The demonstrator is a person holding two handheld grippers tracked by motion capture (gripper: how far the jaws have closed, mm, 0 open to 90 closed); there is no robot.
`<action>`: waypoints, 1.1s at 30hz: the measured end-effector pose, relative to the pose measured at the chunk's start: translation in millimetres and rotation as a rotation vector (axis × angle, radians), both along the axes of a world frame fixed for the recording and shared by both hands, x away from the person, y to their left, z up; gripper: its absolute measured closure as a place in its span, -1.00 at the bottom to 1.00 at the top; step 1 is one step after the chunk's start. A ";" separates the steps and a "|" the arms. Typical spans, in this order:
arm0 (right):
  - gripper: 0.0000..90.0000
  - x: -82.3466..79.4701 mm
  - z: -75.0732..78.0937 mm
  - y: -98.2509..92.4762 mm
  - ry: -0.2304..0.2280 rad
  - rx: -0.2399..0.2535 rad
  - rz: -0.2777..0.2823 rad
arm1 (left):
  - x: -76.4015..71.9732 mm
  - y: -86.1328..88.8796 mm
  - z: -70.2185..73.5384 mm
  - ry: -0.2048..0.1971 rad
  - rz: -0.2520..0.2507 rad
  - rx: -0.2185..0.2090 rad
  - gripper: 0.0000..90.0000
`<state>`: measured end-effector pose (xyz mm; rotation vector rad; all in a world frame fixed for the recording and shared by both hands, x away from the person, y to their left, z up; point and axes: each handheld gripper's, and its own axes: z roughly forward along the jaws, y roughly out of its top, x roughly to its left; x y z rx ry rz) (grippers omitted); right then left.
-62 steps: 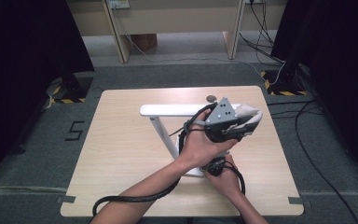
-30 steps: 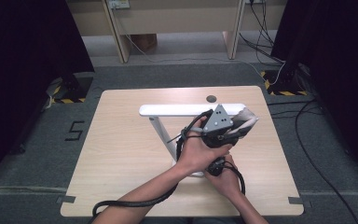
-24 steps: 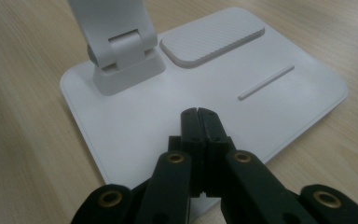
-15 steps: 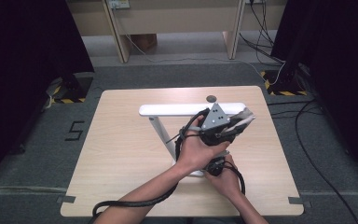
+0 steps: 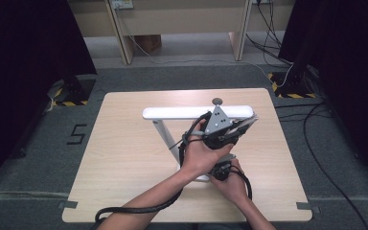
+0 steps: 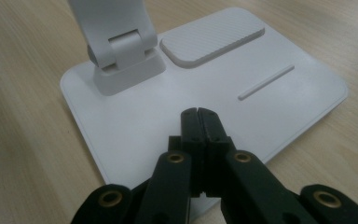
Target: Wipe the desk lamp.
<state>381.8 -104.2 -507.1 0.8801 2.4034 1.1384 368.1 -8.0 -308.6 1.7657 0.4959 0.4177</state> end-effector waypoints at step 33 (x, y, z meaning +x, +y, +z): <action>1.00 0.0 -0.1 -0.3 0.005 0.004 0.000 | -14.9 23.4 -7.5 -0.062 0.088 -0.065 0.71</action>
